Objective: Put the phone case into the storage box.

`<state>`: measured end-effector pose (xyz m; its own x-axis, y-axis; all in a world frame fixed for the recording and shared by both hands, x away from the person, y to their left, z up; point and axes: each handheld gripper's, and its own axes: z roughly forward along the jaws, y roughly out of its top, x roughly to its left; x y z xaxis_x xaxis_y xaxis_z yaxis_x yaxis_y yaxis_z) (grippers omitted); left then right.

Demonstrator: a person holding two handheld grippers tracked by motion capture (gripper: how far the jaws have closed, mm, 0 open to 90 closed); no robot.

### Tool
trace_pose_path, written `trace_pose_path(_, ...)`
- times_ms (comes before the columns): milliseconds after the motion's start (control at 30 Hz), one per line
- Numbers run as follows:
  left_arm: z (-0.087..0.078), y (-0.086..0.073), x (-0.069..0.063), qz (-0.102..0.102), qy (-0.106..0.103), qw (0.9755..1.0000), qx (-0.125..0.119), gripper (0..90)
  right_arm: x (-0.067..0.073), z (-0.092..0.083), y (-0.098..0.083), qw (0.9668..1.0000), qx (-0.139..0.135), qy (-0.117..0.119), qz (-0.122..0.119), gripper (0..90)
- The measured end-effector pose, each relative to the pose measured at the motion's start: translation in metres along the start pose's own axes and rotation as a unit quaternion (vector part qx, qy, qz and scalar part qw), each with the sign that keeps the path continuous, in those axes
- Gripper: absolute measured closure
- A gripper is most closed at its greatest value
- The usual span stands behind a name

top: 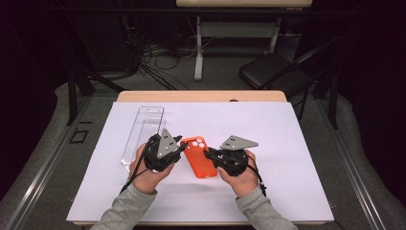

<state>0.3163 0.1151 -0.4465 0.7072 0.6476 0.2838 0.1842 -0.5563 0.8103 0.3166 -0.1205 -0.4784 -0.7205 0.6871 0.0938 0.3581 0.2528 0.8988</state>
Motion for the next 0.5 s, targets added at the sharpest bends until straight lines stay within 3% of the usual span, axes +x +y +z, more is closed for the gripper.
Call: trace_pose_path(500,0.0011,-0.0014,0.0014,-0.006,-0.006,0.9999,0.008,78.0,0.0019,0.0016,-0.0006,1.0000,0.004,0.003,-0.003,82.5)
